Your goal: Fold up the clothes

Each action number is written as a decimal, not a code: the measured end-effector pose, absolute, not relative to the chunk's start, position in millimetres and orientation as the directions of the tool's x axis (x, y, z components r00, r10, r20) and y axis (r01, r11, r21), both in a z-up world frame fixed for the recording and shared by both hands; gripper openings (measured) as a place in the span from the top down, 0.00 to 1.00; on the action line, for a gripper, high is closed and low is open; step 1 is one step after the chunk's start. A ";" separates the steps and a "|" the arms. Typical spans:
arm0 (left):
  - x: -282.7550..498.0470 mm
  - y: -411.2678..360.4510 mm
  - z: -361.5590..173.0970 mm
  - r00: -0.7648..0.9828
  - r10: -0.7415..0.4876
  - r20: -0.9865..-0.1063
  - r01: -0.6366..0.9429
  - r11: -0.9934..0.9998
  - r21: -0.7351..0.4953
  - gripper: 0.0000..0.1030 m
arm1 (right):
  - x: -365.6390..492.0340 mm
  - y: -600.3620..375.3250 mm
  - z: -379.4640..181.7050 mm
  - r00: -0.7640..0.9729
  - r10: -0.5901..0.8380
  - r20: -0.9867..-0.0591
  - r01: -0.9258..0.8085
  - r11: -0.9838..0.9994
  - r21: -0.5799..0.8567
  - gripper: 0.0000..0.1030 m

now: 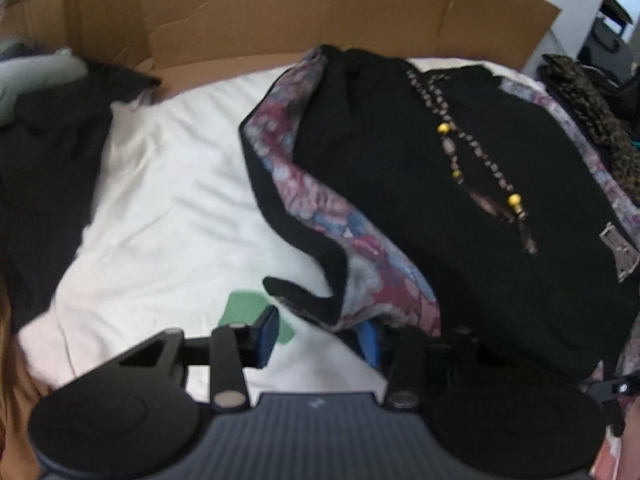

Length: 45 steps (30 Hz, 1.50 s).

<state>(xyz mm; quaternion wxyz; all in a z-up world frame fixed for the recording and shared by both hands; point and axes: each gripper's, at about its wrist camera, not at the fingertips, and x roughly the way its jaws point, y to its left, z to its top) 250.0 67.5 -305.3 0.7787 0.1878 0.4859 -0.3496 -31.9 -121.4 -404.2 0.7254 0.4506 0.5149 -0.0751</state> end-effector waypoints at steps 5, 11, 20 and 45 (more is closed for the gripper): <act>254.3 47.9 -303.3 0.269 -0.376 -0.887 0.757 0.652 -0.047 0.52 | -30.5 -119.9 -404.7 0.455 0.358 -0.815 0.573 0.583 0.576 0.97; 257.3 25.5 -313.5 0.273 -0.333 -0.902 0.780 0.625 0.006 0.35 | -30.9 -118.9 -405.6 0.450 0.360 -0.817 0.575 0.584 0.573 0.97; 291.8 36.7 -334.6 0.278 -0.288 -0.916 0.722 0.692 0.002 0.37 | -31.7 -116.5 -407.4 0.439 0.364 -0.822 0.582 0.582 0.568 0.96; 289.1 82.0 -332.2 0.238 -0.333 -0.912 0.567 0.810 -0.148 0.92 | -29.7 -110.8 -413.3 0.416 0.367 -0.832 0.591 0.586 0.554 0.95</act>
